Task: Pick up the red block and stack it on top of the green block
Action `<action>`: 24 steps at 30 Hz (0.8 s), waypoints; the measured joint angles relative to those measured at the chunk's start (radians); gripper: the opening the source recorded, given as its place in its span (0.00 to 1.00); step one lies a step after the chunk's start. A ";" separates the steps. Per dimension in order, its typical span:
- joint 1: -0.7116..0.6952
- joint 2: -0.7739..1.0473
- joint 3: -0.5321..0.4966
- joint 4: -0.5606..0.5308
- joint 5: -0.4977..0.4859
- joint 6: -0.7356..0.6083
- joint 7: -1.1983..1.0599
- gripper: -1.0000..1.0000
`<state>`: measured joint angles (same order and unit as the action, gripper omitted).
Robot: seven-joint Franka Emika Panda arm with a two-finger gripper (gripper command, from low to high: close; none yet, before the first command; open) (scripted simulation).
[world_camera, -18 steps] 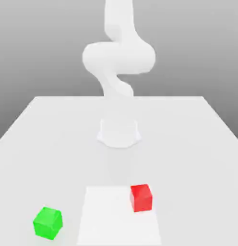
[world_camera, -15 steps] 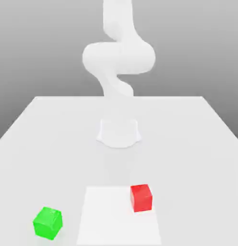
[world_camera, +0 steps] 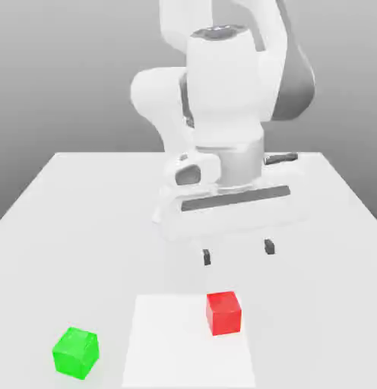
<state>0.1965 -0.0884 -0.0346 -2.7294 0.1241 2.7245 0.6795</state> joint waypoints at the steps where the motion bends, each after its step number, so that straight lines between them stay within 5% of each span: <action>1: 0.000 0.029 0.003 -0.021 -0.034 0.022 0.023 0.50; 4: 0.005 0.101 -0.006 -0.053 -0.113 0.081 0.075 0.50; 13: -0.005 0.301 0.009 -0.030 -0.101 0.252 0.064 0.50; 14: -0.009 0.324 0.014 -0.029 -0.097 0.271 0.063 0.00; 24: -0.009 0.272 0.010 -0.033 -0.112 0.228 0.071 0.00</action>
<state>0.1878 0.1835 -0.0244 -2.7620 0.0122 2.9523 0.7508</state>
